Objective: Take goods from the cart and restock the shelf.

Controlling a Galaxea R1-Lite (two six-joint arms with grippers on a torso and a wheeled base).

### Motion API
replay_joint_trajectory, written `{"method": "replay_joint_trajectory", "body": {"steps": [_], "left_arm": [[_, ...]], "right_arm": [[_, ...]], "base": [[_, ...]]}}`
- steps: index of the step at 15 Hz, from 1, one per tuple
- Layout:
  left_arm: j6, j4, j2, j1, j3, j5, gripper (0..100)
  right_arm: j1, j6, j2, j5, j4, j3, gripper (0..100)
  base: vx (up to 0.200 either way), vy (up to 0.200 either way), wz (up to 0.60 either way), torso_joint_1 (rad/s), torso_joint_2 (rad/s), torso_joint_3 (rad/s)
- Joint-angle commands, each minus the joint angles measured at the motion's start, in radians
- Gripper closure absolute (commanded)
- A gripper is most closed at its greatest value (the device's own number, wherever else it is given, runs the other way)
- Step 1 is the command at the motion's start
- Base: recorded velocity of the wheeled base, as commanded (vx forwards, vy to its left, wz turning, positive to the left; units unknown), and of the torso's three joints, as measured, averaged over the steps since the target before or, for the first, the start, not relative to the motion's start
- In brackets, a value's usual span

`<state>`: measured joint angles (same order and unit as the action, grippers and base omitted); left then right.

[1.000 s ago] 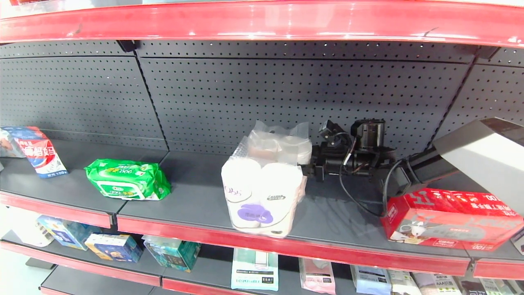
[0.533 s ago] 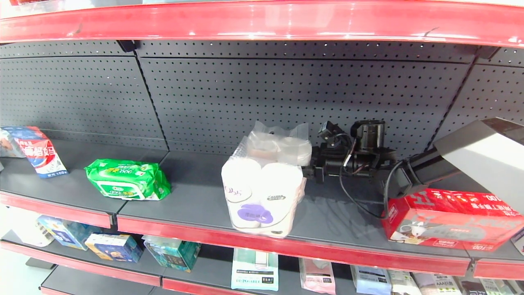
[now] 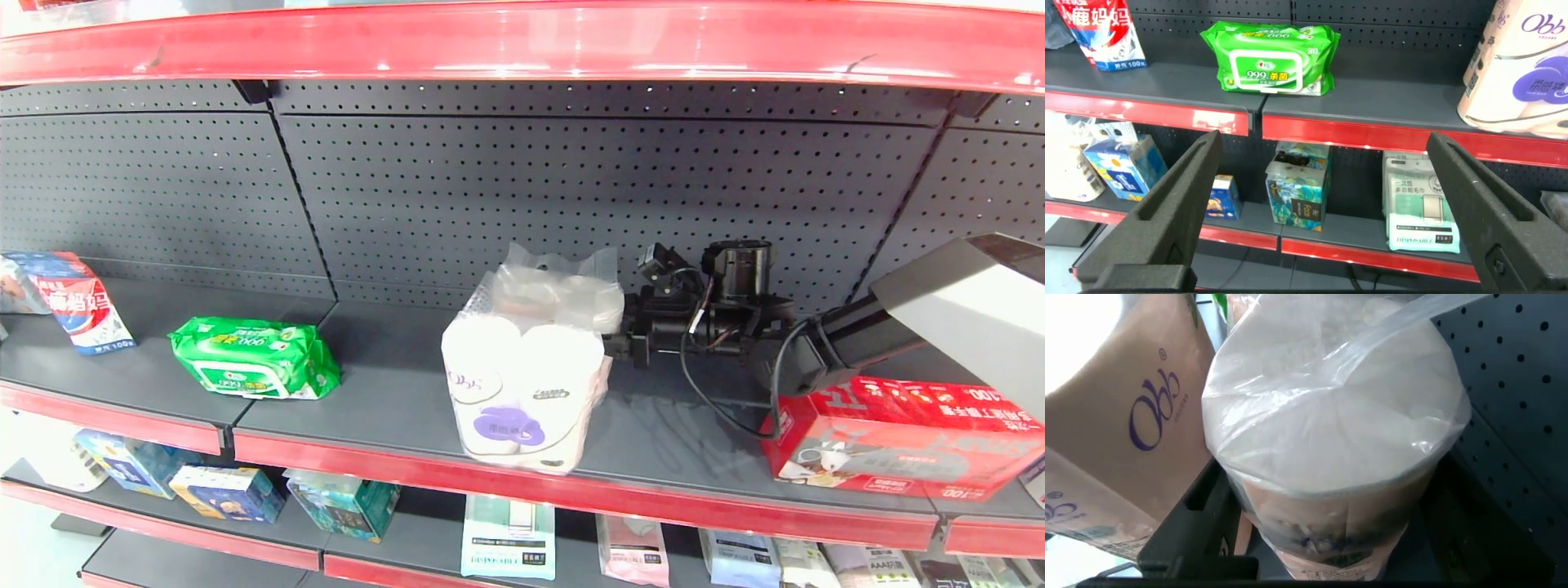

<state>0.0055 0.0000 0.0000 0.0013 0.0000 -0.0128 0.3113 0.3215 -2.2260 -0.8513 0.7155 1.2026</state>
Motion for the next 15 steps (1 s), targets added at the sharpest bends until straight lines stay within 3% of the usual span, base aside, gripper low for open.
{"method": "replay_joint_trajectory", "body": {"steps": [1,15], "left_arm": [[-0.001,0.0,0.0,0.0,0.0,-0.001,0],[0.001,0.0,0.0,0.0,0.0,0.0,0]], "right_arm": [[0.009,-0.005,-0.003,0.006,0.002,0.005,100],[0.017,-0.004,-0.011,0.057,0.002,0.034,100]], "base": [[0.0,0.0,0.0,0.0,0.0,0.0],[0.0,0.0,0.0,0.0,0.0,0.0]]}}
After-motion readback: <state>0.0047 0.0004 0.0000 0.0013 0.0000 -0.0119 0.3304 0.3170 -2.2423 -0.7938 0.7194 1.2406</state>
